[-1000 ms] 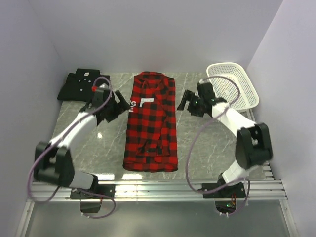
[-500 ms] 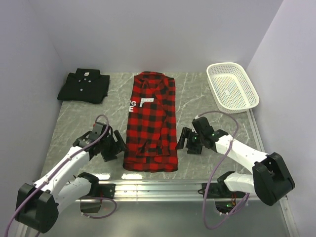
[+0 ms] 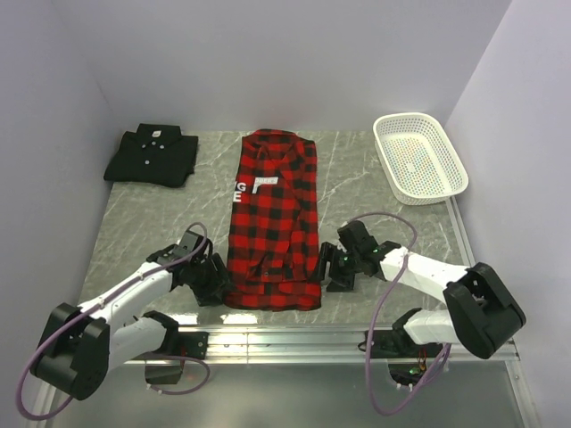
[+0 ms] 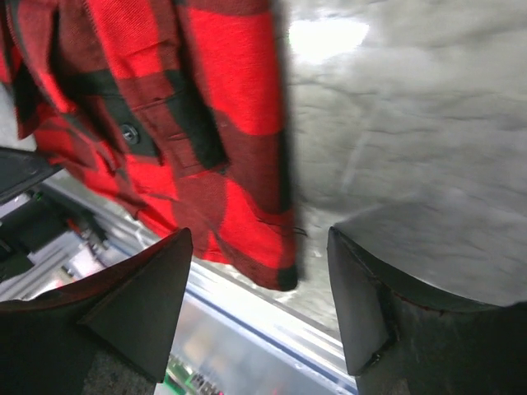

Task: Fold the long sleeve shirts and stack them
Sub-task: Fold the shirt

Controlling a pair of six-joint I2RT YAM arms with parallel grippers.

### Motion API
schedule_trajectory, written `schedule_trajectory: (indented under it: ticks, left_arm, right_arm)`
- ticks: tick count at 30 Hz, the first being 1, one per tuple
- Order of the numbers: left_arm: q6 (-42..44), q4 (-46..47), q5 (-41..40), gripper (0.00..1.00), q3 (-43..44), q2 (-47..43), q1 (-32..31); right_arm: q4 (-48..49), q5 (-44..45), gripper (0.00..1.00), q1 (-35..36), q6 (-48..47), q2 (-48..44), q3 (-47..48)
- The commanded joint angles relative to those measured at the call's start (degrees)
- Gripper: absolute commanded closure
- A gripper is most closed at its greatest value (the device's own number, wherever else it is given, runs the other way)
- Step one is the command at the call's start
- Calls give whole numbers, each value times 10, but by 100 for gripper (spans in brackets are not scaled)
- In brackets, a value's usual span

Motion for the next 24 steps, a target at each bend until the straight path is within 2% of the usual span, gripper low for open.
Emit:
schedule_trajectory:
  ticks: [1, 5, 9, 10, 12, 13, 15, 16, 19, 24]
  left_arm:
    - [-6, 21, 13, 36, 4, 16, -8]
    - [-7, 28, 20, 41, 4, 33, -15]
    - [-9, 30, 28, 54, 1, 35, -20]
    - [-9, 26, 28, 63, 3, 34, -20]
    - [-10, 21, 29, 71, 11, 24, -21]
    - [-9, 17, 23, 81, 15, 20, -21]
    - [-6, -6, 12, 93, 36, 5, -21]
    - [-5, -17, 1, 95, 44, 0, -21]
    - [1, -41, -6, 100, 67, -16, -21]
    - [12, -74, 25, 100, 61, -37, -21]
  right_arm:
    - [18, -15, 28, 16, 3, 29, -4]
    - [24, -33, 33, 31, 1, 66, 4]
    - [26, -38, 44, 37, -4, 77, 10]
    - [22, -37, 51, 37, -6, 75, 14]
    - [6, -26, 60, 38, -16, 71, 19]
    - [-1, -23, 74, 38, -20, 65, 25]
    - [-21, -16, 87, 38, -34, 56, 33]
    - [-24, -12, 99, 38, -39, 45, 39]
    - [-41, -17, 100, 38, -56, 26, 52]
    - [-76, -54, 100, 38, -85, 13, 55]
